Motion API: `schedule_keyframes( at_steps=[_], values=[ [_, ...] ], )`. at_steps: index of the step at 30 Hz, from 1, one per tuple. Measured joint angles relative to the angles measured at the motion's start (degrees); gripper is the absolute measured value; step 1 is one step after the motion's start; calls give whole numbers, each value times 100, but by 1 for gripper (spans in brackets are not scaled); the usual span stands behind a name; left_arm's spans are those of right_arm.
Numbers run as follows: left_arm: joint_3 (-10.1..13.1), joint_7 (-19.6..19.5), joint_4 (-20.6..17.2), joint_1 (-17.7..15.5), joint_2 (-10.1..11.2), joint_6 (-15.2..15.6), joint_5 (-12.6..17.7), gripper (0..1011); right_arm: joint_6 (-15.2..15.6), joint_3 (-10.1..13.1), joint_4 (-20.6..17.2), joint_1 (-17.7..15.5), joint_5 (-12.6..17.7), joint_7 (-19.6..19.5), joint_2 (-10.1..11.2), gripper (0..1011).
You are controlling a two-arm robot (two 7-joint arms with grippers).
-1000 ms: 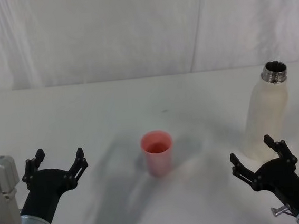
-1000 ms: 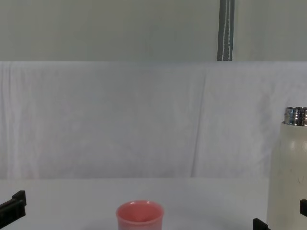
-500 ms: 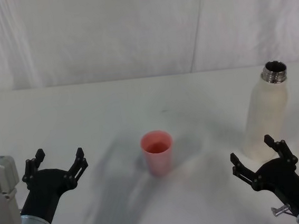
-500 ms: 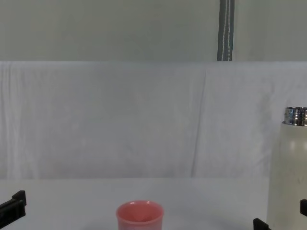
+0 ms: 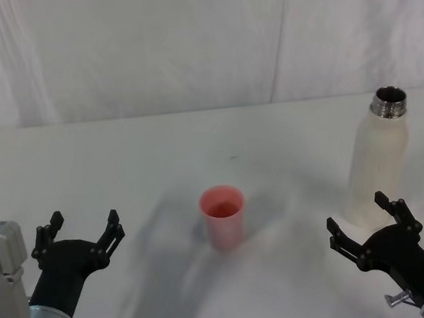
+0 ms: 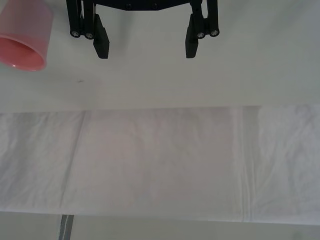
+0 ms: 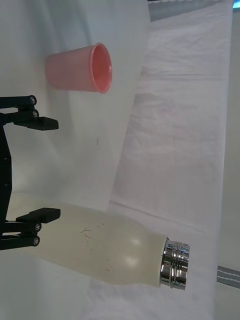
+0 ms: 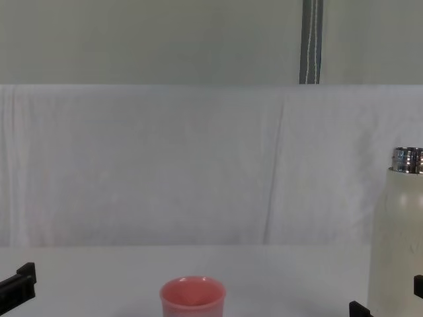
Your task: Grasp the thermos with one hand and pour water into the cup lid.
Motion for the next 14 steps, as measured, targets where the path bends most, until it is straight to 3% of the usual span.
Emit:
schedule_keyframes(
  at_steps=[14],
  values=[
    [0, 0, 0, 0, 0, 0, 0, 1001, 0, 0, 0, 0, 0, 0, 0, 1000]
  ],
)
